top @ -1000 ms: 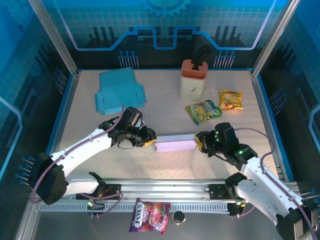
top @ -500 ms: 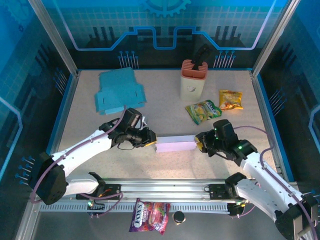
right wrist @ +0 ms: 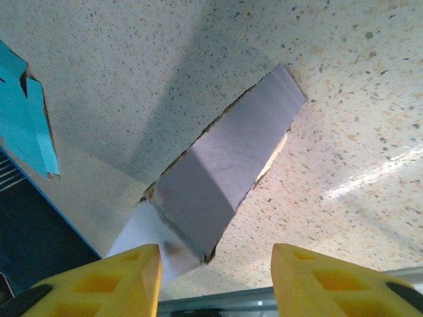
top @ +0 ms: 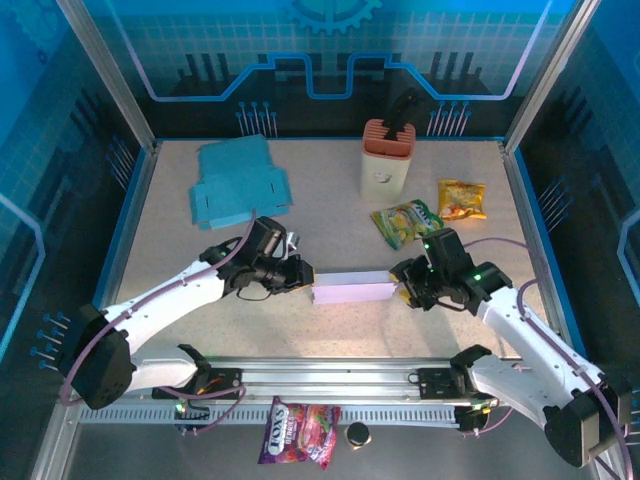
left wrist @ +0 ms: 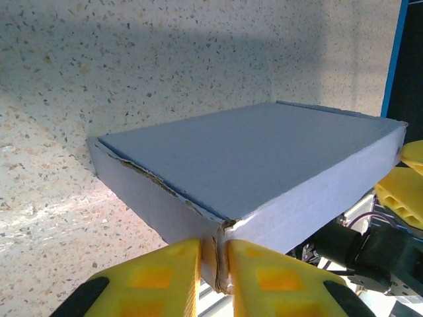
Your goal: Fold the paper box
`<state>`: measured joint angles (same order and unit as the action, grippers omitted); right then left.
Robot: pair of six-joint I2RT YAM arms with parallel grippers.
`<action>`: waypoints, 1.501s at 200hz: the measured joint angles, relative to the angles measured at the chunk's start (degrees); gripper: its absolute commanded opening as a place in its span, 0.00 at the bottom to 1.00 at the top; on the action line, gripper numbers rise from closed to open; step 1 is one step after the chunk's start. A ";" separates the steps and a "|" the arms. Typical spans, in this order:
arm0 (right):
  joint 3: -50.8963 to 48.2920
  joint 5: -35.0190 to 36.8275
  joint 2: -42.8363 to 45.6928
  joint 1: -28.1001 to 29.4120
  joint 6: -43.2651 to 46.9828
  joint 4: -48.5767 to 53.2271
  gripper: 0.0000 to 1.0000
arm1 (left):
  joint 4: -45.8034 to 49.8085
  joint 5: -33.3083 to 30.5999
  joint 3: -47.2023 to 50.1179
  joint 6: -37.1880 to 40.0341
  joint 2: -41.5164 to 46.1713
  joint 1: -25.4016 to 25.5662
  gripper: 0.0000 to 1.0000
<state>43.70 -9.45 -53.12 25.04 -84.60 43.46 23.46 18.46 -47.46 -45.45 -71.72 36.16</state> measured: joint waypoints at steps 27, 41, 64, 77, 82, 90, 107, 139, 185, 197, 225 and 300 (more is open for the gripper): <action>5.66 -0.57 0.04 -1.27 4.68 3.56 0.54 | -0.02 -1.53 0.00 0.81 0.44 0.85 0.18; 7.52 -1.70 0.24 -2.62 6.36 3.67 0.54 | -0.02 -2.60 0.00 1.03 0.68 1.66 0.18; 7.69 -3.67 0.44 -4.39 8.20 4.20 0.54 | 0.04 -4.70 0.02 1.60 1.25 3.80 0.18; 7.06 -4.68 0.66 -4.85 8.68 4.28 0.54 | -0.04 -5.88 0.48 1.90 1.90 5.25 0.18; 6.60 -4.87 0.81 -4.87 8.83 4.35 0.54 | -0.17 -6.23 0.85 1.90 2.34 5.73 0.18; 5.64 -5.25 1.07 -4.98 9.05 4.57 0.54 | -0.52 -6.71 1.66 1.88 3.19 6.45 0.18; 3.76 -5.95 1.64 -5.16 9.42 5.49 0.54 | -1.79 -7.32 3.74 1.22 5.07 7.98 0.18; 0.72 -6.05 4.00 -5.25 10.14 6.91 0.53 | -4.81 -8.57 7.78 -1.46 6.34 11.32 0.18; -4.79 -6.23 5.22 -5.25 11.23 6.60 0.52 | -6.40 -9.88 14.32 -6.40 1.95 12.02 0.21; -5.11 -6.08 5.09 -5.27 12.37 6.71 0.52 | -6.88 -9.99 14.29 -7.19 1.86 12.02 0.26; -5.07 -5.57 3.91 -5.35 16.22 7.21 0.51 | -7.13 -9.77 13.44 -8.72 2.03 10.80 0.38; -7.50 -6.05 1.01 -4.07 23.63 8.00 0.53 | -4.50 -0.44 2.40 -0.26 -12.11 3.04 0.39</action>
<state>36.21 -15.51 -52.12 20.97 -60.97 51.46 18.96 18.02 -45.06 -45.71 -83.83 39.20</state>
